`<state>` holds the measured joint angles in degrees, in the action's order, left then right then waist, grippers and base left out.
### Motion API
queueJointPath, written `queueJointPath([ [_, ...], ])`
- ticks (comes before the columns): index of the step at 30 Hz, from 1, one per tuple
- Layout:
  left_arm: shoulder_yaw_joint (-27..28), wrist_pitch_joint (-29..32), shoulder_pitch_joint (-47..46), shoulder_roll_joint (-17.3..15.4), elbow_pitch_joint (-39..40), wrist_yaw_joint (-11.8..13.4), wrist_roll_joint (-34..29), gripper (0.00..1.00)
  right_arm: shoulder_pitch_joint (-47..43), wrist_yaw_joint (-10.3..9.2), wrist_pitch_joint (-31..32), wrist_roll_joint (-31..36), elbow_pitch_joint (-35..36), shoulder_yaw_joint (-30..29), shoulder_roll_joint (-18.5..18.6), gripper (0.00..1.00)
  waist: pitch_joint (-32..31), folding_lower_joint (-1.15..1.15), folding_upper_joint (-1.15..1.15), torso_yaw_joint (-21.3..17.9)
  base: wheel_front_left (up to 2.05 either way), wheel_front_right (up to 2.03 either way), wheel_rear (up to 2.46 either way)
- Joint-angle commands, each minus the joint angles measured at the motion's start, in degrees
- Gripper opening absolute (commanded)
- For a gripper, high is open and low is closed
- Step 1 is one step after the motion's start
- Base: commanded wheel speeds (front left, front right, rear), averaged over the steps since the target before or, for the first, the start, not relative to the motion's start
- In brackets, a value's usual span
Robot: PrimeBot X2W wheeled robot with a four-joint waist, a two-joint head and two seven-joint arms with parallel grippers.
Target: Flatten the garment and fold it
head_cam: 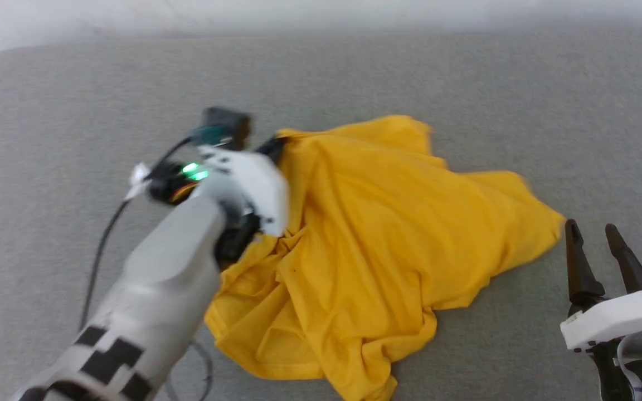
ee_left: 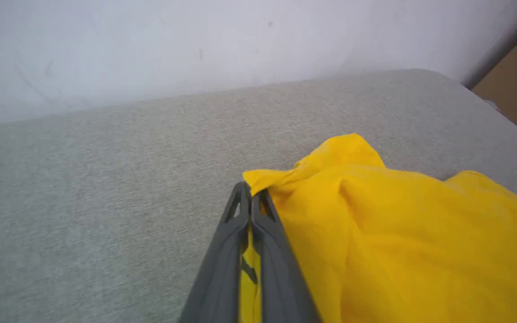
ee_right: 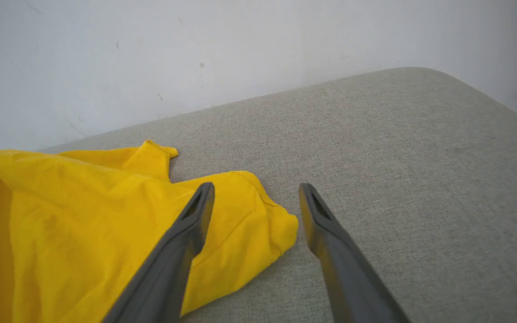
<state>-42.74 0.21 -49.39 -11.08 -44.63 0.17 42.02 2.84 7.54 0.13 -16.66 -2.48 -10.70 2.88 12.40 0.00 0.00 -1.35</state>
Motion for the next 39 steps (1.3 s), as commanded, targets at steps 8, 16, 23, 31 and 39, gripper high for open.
queueJointPath([
  [8,7.69,-5.14,11.84,-7.78,3.17,5.33,5.89,0.00,-1.89,-0.05,1.25,-0.03,1.02,0.23,-0.01,1.00,-4.13,0.00,0.00,5.91,0.00,0.00,0.00],
  [16,11.37,-5.48,27.11,-11.22,9.16,11.54,10.63,0.00,-3.08,-0.05,3.14,0.28,1.40,0.72,-0.01,1.00,-4.88,0.00,0.00,8.05,0.00,0.00,0.00],
  [23,13.42,-11.88,34.19,-8.75,17.54,11.29,12.63,1.00,-3.29,-0.05,5.95,1.60,1.59,2.38,-0.01,1.00,-5.13,0.00,0.00,9.85,0.00,0.00,0.00],
  [31,26.59,-15.18,37.36,-3.34,31.03,9.94,-3.59,1.00,-0.17,-0.05,15.69,6.08,-1.68,5.80,-0.01,1.00,-3.49,0.00,0.00,11.65,0.00,0.00,0.00],
  [39,36.34,-15.20,40.45,5.54,36.52,3.37,-17.21,1.00,5.81,-0.05,31.21,12.04,-8.36,7.59,-0.01,1.00,-0.68,0.00,0.00,12.94,0.00,0.00,0.00],
])
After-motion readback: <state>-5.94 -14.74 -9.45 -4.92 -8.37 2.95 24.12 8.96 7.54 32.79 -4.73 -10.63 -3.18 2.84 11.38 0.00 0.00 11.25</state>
